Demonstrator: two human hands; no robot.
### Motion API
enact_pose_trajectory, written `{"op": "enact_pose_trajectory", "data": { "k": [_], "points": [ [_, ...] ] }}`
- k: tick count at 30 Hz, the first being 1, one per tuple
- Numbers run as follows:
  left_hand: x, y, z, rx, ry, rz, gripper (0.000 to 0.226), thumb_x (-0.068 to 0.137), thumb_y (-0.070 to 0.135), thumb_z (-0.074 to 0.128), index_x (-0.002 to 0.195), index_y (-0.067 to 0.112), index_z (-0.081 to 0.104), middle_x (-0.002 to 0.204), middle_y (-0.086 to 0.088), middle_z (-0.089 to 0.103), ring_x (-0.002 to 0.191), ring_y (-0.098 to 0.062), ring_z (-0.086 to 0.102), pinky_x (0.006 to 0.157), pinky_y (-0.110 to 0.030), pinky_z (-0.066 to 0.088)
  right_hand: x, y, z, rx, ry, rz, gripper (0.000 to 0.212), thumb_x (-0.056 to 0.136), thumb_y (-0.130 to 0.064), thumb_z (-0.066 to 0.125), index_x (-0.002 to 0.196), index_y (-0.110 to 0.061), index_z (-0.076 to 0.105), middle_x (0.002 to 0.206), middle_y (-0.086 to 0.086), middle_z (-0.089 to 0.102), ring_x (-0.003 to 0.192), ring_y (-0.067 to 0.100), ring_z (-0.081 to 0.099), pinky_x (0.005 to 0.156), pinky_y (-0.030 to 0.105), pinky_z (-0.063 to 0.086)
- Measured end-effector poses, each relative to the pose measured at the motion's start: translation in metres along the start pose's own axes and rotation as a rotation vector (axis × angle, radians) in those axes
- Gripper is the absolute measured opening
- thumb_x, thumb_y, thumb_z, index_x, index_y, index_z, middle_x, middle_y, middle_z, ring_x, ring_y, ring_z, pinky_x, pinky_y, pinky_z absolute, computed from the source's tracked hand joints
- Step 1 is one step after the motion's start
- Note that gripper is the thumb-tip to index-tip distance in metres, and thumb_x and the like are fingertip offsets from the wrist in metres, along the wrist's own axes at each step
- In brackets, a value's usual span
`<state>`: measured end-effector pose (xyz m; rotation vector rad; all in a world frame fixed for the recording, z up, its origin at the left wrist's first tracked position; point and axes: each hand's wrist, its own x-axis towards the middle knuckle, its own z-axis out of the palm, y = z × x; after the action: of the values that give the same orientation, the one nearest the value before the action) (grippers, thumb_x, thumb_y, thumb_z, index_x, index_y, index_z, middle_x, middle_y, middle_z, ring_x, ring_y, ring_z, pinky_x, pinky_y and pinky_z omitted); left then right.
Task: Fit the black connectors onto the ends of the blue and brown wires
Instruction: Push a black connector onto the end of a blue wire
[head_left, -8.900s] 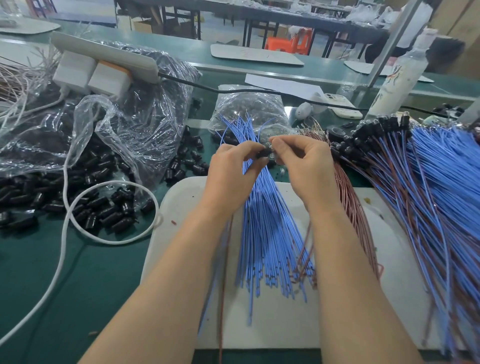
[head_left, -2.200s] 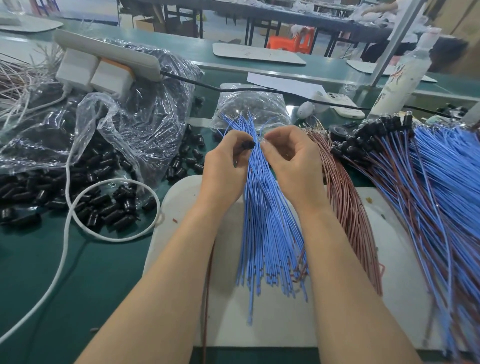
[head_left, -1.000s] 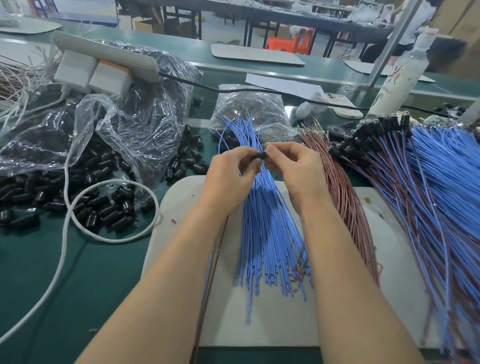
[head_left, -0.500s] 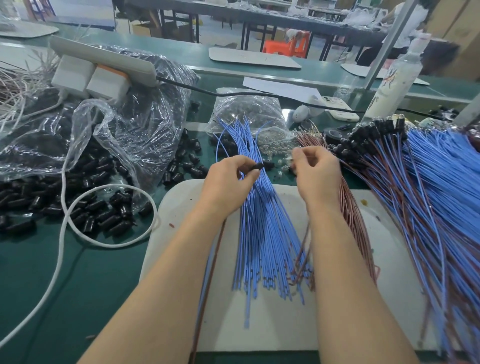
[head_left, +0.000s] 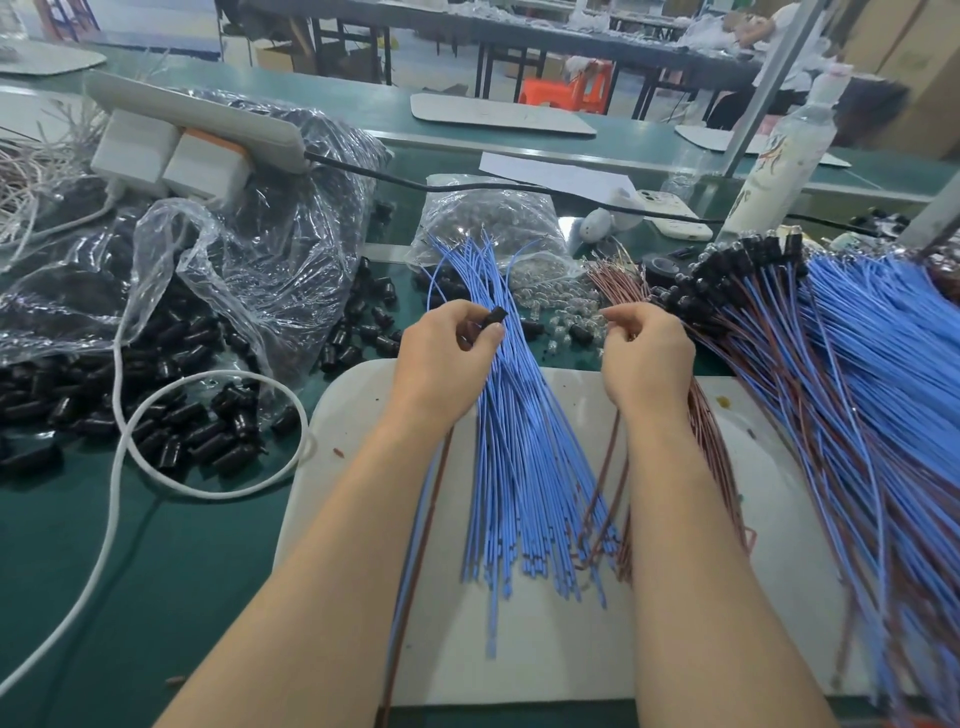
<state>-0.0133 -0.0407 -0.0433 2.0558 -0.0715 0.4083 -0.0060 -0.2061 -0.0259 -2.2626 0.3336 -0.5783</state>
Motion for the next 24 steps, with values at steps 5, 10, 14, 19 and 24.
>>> {"op": "enact_pose_trajectory", "data": {
  "k": [5,10,14,19,24],
  "points": [
    [0.000,0.000,0.002,0.004,0.000,-0.005,0.005,0.090,0.022,0.062,0.090,0.018,0.064,0.068,0.013,0.056,0.067,-0.008,0.050,0.062,-0.007,0.037,-0.005,-0.004,0.007,-0.016,-0.019,-0.098,0.028,0.092,-0.004,0.047,0.106,-0.013,0.069,0.103,0.005,0.070,0.098,0.020,0.061,0.083,0.018,0.039],
    [0.001,0.002,0.003,-0.008,0.038,-0.006,0.009,0.090,0.021,0.062,0.094,0.015,0.066,0.068,0.014,0.055,0.065,-0.005,0.050,0.063,-0.011,0.037,-0.005,-0.011,0.022,-0.080,-0.108,-0.197,0.029,0.094,-0.007,0.045,0.112,-0.015,0.067,0.111,0.005,0.067,0.107,0.024,0.057,0.094,0.035,0.046],
    [0.000,0.002,0.005,-0.011,0.063,-0.009,0.012,0.090,0.020,0.062,0.097,0.012,0.067,0.068,0.013,0.055,0.065,-0.006,0.050,0.063,-0.013,0.036,0.006,-0.025,0.039,-0.231,-0.146,-0.180,0.032,0.097,-0.012,0.042,0.122,-0.020,0.061,0.124,0.005,0.061,0.117,0.027,0.049,0.100,0.044,0.040],
    [0.001,0.001,0.004,-0.022,0.089,-0.018,0.013,0.090,0.020,0.061,0.099,0.012,0.066,0.069,0.016,0.054,0.063,0.000,0.048,0.062,-0.003,0.035,0.018,-0.037,0.057,-0.378,-0.193,-0.063,0.029,0.098,-0.028,0.042,0.121,-0.030,0.061,0.131,0.003,0.055,0.125,0.031,0.037,0.101,0.045,0.029],
    [0.002,0.001,0.004,-0.026,0.089,-0.021,0.013,0.090,0.019,0.061,0.099,0.011,0.067,0.069,0.016,0.054,0.063,0.001,0.049,0.061,-0.002,0.034,0.024,-0.039,0.063,-0.564,-0.214,0.036,0.038,0.093,-0.029,0.042,0.126,-0.012,0.055,0.137,0.012,0.046,0.128,0.034,0.033,0.104,0.048,0.027]
  ]
}}
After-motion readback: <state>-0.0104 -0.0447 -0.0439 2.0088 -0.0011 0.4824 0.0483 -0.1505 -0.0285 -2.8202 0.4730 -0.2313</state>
